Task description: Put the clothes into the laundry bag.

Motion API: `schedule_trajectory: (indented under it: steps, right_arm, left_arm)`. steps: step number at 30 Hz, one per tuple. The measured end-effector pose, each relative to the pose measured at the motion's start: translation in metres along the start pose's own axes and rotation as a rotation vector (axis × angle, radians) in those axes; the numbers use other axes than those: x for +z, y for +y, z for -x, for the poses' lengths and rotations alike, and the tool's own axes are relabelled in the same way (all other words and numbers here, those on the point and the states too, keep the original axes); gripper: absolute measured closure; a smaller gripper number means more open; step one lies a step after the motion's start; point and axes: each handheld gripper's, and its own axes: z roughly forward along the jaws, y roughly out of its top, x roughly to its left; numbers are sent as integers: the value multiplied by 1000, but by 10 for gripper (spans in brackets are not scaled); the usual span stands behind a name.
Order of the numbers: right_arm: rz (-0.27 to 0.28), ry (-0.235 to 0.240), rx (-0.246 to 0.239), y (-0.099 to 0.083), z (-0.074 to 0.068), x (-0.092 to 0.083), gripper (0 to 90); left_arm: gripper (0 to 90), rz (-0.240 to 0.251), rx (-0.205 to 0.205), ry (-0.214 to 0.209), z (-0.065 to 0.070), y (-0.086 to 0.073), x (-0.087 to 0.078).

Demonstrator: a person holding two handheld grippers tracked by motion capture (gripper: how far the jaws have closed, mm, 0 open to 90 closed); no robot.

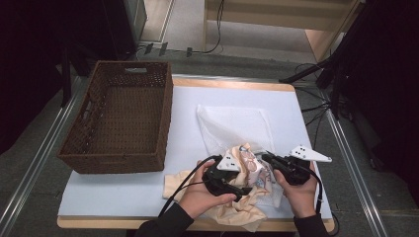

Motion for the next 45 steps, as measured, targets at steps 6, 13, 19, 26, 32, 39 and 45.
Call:
schedule_trajectory:
  steps: [6,13,19,26,32,39,45]
  right_arm:
    - [-9,1,-2,-1,-1,3,887]
    - [-17,12,-16,-1,-5,6,887]
    - [-21,9,-9,-3,-2,6,887]
    - [-24,14,-14,-3,-4,8,887]
    - [-14,7,-14,-2,-4,6,887]
    - [-8,9,-16,-1,-3,3,887]
    - [-12,10,-9,-2,0,4,887]
  left_arm:
    - [163,112,-55,56,-21,2,-29]
    - [152,89,-126,39,-44,15,6]
    - [530,66,-77,-136,-34,14,26]
    - [761,-9,19,-255,-9,12,38]
    - [787,-77,-43,23,-17,5,46]
    - [572,-23,-27,-46,-15,9,33]
    - [297,79,-6,47,-32,20,3]
